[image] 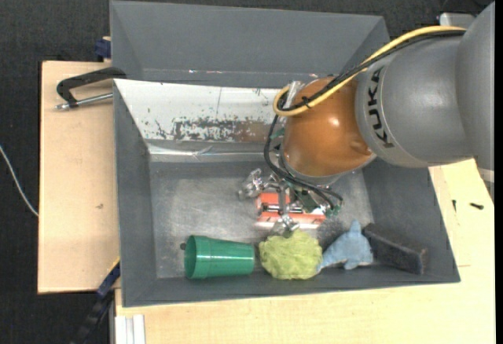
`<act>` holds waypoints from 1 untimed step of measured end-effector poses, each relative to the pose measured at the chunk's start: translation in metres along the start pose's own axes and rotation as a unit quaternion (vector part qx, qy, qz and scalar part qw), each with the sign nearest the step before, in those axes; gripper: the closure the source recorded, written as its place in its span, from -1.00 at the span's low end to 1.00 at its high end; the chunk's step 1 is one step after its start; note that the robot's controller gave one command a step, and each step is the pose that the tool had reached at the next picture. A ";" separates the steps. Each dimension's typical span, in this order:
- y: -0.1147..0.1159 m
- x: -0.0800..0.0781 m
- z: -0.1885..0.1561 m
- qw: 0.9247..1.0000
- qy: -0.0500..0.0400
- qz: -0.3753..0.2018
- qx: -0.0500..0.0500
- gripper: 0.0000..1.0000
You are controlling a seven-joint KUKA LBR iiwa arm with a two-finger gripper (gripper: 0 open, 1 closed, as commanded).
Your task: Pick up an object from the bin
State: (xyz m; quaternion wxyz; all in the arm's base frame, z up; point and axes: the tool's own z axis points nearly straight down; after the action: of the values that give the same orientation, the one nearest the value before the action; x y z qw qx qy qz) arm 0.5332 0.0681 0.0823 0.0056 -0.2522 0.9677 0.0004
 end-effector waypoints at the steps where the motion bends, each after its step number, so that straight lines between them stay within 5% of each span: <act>1: 0.000 0.000 0.000 1.000 0.000 0.000 0.000 -1.00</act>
Offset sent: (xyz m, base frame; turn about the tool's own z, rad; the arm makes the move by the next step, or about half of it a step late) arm -0.0097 -0.0720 -0.0123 -0.1238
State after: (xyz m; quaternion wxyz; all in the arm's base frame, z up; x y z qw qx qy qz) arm 0.5332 0.0680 0.0824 0.0057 -0.2519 0.9677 0.0004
